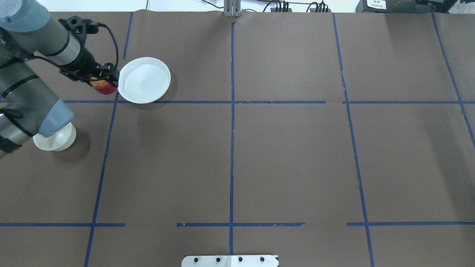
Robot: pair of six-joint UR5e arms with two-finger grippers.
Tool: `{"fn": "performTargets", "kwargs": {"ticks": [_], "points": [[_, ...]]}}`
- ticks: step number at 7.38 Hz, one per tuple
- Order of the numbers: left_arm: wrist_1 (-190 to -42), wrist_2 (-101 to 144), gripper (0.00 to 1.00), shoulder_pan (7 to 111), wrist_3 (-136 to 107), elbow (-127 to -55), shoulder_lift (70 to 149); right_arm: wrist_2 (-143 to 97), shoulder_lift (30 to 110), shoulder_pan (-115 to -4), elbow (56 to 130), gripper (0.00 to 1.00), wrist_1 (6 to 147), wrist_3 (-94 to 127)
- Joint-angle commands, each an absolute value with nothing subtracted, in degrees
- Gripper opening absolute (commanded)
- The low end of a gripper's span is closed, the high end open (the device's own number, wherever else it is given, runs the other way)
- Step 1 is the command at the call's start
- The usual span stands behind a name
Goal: Move apple from plate to bowl
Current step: 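Lift the apple with the left gripper and carry it over the white bowl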
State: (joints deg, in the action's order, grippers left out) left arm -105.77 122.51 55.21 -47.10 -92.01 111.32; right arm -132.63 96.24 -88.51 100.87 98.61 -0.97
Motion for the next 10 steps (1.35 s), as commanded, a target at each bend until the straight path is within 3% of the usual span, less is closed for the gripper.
{"fn": "performTargets", "kwargs": {"ticks": [1, 4, 10], "points": [[-113.8, 122.7, 0.13, 55.5, -46.4, -99.4, 95.6, -132.6, 96.2, -88.5, 100.9, 1.00, 98.6, -0.9], [-116.7, 122.6, 0.13, 55.6, -46.5, -100.8, 89.0, -132.6, 96.2, -88.5, 100.9, 1.00, 98.6, -0.9], [-117.7, 122.7, 0.14, 54.9, -46.8, -98.1, 89.4, -132.6, 96.2, -88.5, 100.9, 1.00, 98.6, -0.9]]}}
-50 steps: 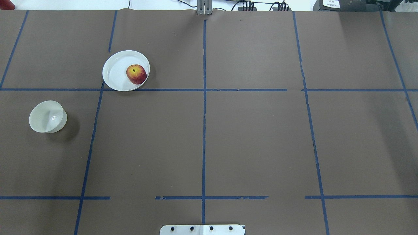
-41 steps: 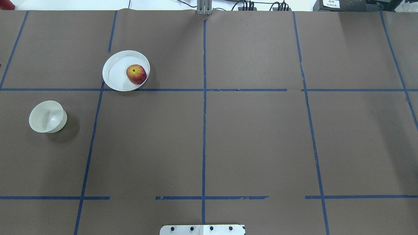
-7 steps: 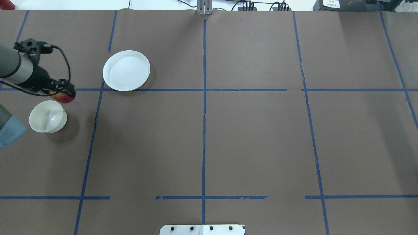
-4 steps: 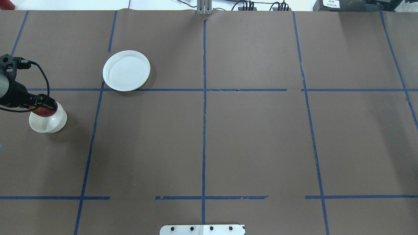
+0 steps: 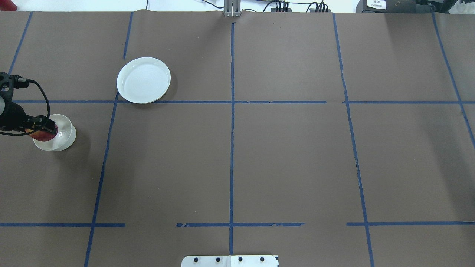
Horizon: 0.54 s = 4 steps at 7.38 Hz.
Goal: Move apple from plate to bowl
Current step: 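Lift the apple with the left gripper and carry it over the white bowl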
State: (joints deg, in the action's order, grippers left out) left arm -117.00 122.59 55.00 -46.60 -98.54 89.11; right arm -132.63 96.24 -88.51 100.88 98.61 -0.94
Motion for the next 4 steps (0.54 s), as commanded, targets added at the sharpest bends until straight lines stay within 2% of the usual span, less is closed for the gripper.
{"fn": "performTargets", "kwargs": {"ticks": [1, 4], "points": [[-117.8, 122.7, 0.15, 54.8, -47.0, -97.9, 89.5, -132.6, 96.2, -88.5, 100.8, 1.00, 98.6, -1.0], [-117.9, 122.7, 0.19, 54.5, -47.0, -97.6, 90.0, -132.6, 96.2, -88.5, 100.8, 1.00, 98.6, -1.0]]}}
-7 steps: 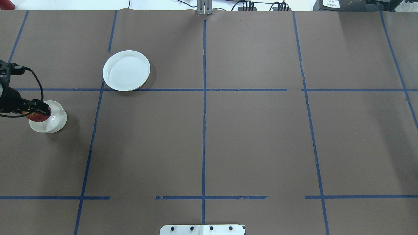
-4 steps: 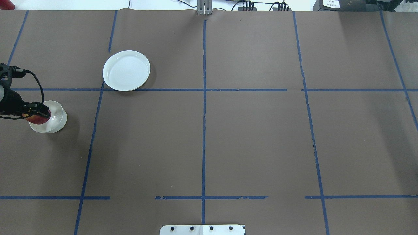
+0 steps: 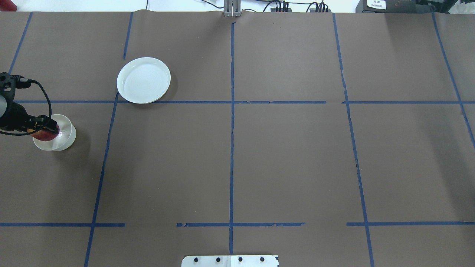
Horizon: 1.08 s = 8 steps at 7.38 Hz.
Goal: Move apple from plate to bowl
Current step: 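Lift the apple with the left gripper and carry it over the white bowl, then lower the apple into the bowl and open the left gripper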
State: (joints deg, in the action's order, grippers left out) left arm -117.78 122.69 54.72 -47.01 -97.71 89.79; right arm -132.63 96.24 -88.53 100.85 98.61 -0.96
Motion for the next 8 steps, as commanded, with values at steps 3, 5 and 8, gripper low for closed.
{"fn": "performTargets", "kwargs": {"ticks": [3, 5, 8], "points": [[-118.9, 122.7, 1.00, 54.3, -46.8, -97.1, 90.0, -132.6, 96.2, -88.5, 100.9, 1.00, 98.6, -1.0], [-118.9, 122.7, 1.00, 54.3, -46.6, -97.1, 89.9, -132.6, 96.2, -88.5, 100.9, 1.00, 98.6, -1.0], [-118.5, 123.5, 1.00, 54.5, -46.4, -99.6, 90.1, -132.6, 96.2, -88.5, 100.9, 1.00, 98.6, -1.0]]}}
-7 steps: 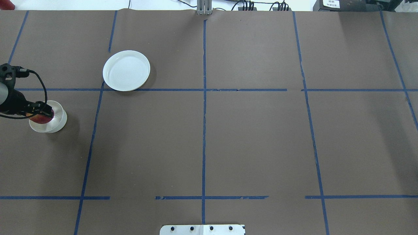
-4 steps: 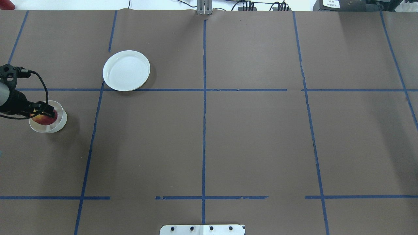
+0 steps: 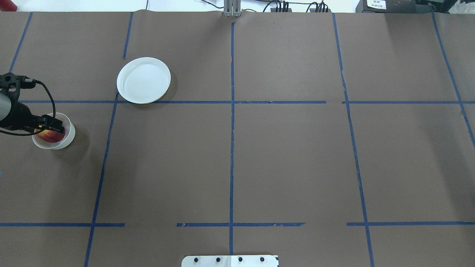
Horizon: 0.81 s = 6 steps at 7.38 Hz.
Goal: Move apple from plate to bowl
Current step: 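Lower the apple into the bowl and open the left gripper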
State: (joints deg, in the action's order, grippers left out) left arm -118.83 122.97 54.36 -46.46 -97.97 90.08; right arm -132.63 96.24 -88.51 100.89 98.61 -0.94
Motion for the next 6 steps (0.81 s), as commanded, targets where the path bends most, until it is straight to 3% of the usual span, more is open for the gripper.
{"fn": "performTargets", "kwargs": {"ticks": [1, 6], "points": [[-118.1, 124.9, 1.00, 55.3, -46.2, -102.7, 89.7, -132.6, 96.2, -88.5, 100.9, 1.00, 98.6, -1.0], [-98.4, 125.1, 1.00, 72.7, -12.1, -107.5, 90.6, -132.6, 96.2, -88.5, 100.9, 1.00, 98.6, -1.0]]}}
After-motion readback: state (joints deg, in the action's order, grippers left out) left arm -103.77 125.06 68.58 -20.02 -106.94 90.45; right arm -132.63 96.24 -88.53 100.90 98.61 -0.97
